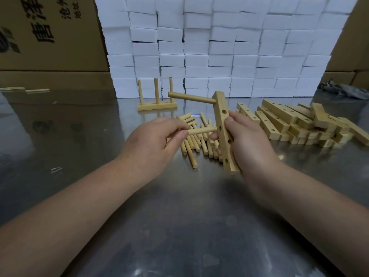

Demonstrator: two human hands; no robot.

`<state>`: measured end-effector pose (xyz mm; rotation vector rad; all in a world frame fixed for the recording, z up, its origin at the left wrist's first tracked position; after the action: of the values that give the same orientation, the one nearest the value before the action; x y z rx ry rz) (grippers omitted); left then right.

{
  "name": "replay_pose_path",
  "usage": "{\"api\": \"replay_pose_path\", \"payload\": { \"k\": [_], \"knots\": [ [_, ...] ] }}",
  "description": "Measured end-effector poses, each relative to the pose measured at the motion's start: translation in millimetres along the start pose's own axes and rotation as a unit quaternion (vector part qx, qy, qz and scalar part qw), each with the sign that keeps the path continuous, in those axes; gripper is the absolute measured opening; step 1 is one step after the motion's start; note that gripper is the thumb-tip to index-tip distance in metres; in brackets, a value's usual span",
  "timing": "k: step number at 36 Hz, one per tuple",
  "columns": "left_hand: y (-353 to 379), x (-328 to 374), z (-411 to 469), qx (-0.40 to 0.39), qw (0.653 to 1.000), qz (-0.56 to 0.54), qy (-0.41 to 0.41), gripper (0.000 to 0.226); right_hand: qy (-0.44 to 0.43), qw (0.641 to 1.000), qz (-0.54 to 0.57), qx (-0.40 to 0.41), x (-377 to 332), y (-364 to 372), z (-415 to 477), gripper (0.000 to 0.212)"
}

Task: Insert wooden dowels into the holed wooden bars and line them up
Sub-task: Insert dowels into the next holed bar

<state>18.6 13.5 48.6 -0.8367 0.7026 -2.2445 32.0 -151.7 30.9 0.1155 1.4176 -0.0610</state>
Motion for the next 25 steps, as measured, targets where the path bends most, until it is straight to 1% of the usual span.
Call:
{"api": "replay_pose_path", "payload": {
  "k": [5,9,17,22,25],
  "knots": [
    [-0.9,6.7,-1.0,0.011,1.0,-0.009,0.026,0.02,-0.013,1.0,-0.003,-0.013,-0.8,2.8,-3.3,0.027],
    [0.0,6.6,-0.8,0.006,0.999,-0.019,0.025,0.02,-0.017,1.0,0.003,-0.018,-1.6,3.5,-4.1,0.021],
    [2.2,7.3,-0.6,-0.008,0.999,-0.014,0.04,0.017,-0.02,1.0,0.002,-0.019,-2.8,4.0,-5.3,0.027],
    [1.4,7.0,-0.2,-0.008,0.999,-0.018,0.041,0.019,-0.023,0.999,-0.006,-0.024,-3.7,3.7,-6.7,0.021],
    [0.6,7.2,0.0,-0.011,0.999,-0.011,0.044,0.021,-0.032,0.999,-0.021,-0.029,-4.5,3.6,-7.3,0.023]
  ]
}}
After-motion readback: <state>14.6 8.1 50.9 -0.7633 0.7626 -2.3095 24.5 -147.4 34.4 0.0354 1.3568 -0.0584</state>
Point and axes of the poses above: each hand's wrist, its own z-axis towards the middle knuckle, its own y-axis out of the palm, x = y × z, the point moved 4 cm from there along z, towards the middle knuckle, and after that the axes turned 1 degree about y, right-handed, at the moved point
